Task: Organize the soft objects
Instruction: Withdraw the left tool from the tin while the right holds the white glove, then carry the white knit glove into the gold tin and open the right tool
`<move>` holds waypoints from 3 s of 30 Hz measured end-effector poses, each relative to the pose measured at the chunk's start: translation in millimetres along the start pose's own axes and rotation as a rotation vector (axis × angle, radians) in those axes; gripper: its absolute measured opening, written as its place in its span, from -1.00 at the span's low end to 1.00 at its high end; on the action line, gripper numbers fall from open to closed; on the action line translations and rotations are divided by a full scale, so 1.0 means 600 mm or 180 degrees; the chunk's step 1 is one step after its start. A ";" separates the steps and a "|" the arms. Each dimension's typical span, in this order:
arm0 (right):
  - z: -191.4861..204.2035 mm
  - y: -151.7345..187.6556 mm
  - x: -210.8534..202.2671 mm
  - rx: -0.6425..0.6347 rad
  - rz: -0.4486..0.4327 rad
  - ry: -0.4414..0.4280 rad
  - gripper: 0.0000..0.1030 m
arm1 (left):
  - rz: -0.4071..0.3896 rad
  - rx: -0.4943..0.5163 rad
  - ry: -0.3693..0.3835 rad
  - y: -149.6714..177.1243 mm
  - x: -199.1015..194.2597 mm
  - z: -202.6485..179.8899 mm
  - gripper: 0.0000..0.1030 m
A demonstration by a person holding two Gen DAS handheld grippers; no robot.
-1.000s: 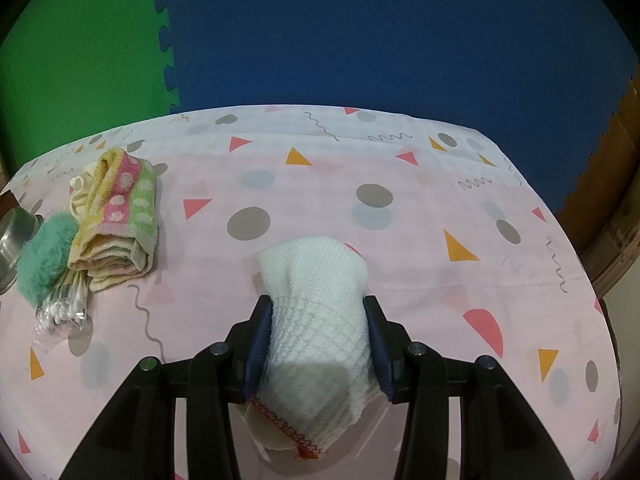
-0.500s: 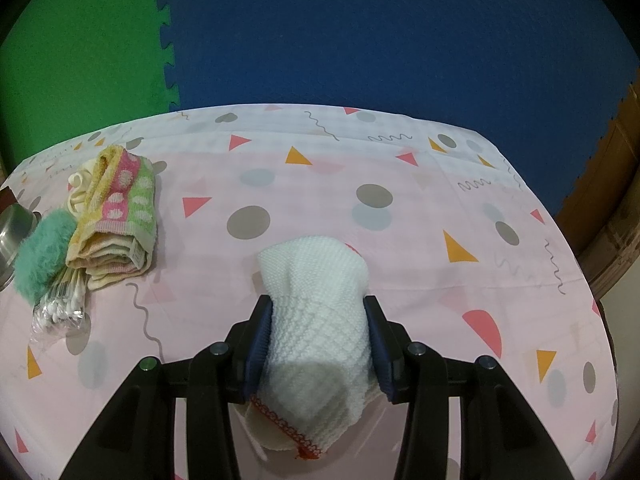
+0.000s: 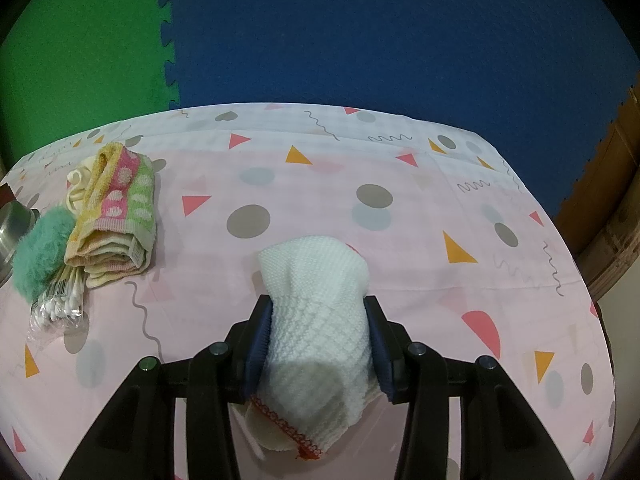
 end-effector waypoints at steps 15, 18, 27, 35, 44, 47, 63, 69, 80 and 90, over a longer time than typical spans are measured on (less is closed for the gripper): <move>0.000 0.001 0.000 -0.0041 0.0003 0.0026 -0.09 | -0.0063 -0.0241 -0.0021 0.048 -0.048 0.019 0.35; 0.000 0.000 0.000 -0.0039 0.0004 0.0023 -0.09 | -0.0037 -0.0278 -0.0054 0.061 -0.048 0.022 0.36; 0.000 -0.001 0.000 -0.0077 0.0001 0.0044 -0.10 | 0.0095 -0.0507 -0.0071 0.094 -0.035 0.048 0.36; -0.004 -0.003 -0.005 0.0030 0.0023 0.0087 -0.17 | 0.0148 -0.0617 -0.0123 0.106 -0.030 0.068 0.38; 0.026 -0.028 -0.039 -0.0025 -0.0123 -0.0026 -0.18 | 0.0164 -0.0674 -0.0139 0.112 -0.026 0.079 0.48; 0.048 -0.045 -0.055 -0.0046 -0.0201 -0.0120 -0.18 | 0.0170 -0.0687 -0.0137 0.113 -0.026 0.082 0.48; 0.236 -0.122 -0.148 -0.0334 -0.0530 -0.0886 -0.18 | 0.0184 -0.0716 -0.0134 0.117 -0.025 0.088 0.52; 0.334 -0.132 -0.180 -0.0506 -0.0561 -0.1253 -0.18 | 0.0194 -0.0753 -0.0132 0.118 -0.024 0.096 0.53; 0.517 -0.121 -0.216 -0.0808 -0.0488 -0.1853 -0.18 | 0.0210 -0.0854 -0.0165 0.122 -0.018 0.121 0.55; 0.661 -0.108 -0.230 -0.1059 -0.0364 -0.2246 -0.18 | 0.0251 -0.0994 -0.0275 0.132 -0.010 0.160 0.56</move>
Point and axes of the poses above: each gripper's, at about its wrist camera, not at the fingertips, and x roughly the way its jaws point, z to its left, y to its underside, the point moved 6 cm from there along x, roughly the way its jaws point, and after that the axes turned 10 degrees about -z, right-handed, at the moved point
